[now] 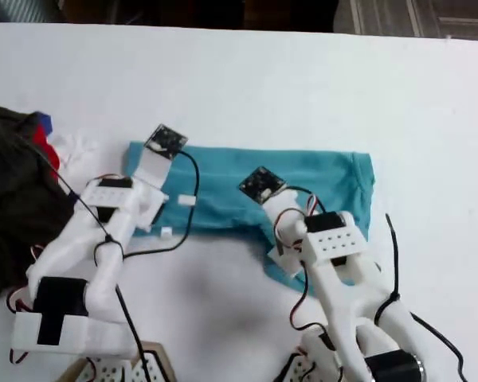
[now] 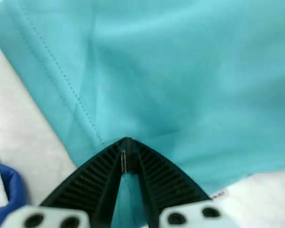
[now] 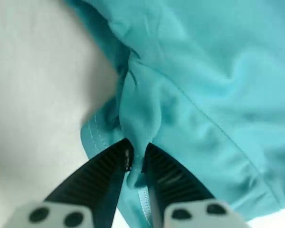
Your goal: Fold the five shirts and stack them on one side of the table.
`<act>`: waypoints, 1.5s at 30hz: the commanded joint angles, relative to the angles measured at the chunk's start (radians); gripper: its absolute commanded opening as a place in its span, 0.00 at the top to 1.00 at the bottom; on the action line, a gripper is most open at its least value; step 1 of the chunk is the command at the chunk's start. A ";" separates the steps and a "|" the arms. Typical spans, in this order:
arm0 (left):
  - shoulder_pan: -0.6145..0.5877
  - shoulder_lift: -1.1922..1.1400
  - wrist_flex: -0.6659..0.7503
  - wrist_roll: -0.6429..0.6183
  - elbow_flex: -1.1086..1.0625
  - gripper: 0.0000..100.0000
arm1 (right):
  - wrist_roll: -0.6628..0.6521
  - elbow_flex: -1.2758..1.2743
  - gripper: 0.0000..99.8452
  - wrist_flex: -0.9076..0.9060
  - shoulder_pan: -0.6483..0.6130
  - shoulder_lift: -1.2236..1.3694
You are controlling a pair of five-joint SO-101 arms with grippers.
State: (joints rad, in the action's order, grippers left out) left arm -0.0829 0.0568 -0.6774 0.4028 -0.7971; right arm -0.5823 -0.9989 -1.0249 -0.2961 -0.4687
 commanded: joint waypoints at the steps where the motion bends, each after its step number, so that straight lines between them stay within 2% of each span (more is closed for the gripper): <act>1: 0.000 0.048 0.020 -0.003 -0.001 0.97 | -0.003 0.091 0.98 -0.081 0.001 -0.050; 12: 0.000 0.046 0.020 -0.002 0.002 0.97 | -0.011 0.118 0.97 -0.268 -0.007 -0.090; 19: 0.000 0.046 0.020 -0.002 0.002 0.97 | -0.012 0.129 0.81 -0.286 -0.007 -0.061; 34: -0.002 0.046 0.020 -0.003 0.002 0.97 | -0.005 0.164 0.81 -0.294 -0.001 -0.234; 45: -0.002 0.046 0.020 -0.002 0.002 0.97 | -0.003 0.078 0.81 -0.209 -0.005 -0.174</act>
State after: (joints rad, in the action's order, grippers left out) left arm -0.0829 0.0568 -0.6774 0.4028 -0.7971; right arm -0.5854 -0.8961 -1.2766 -0.2961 -0.6743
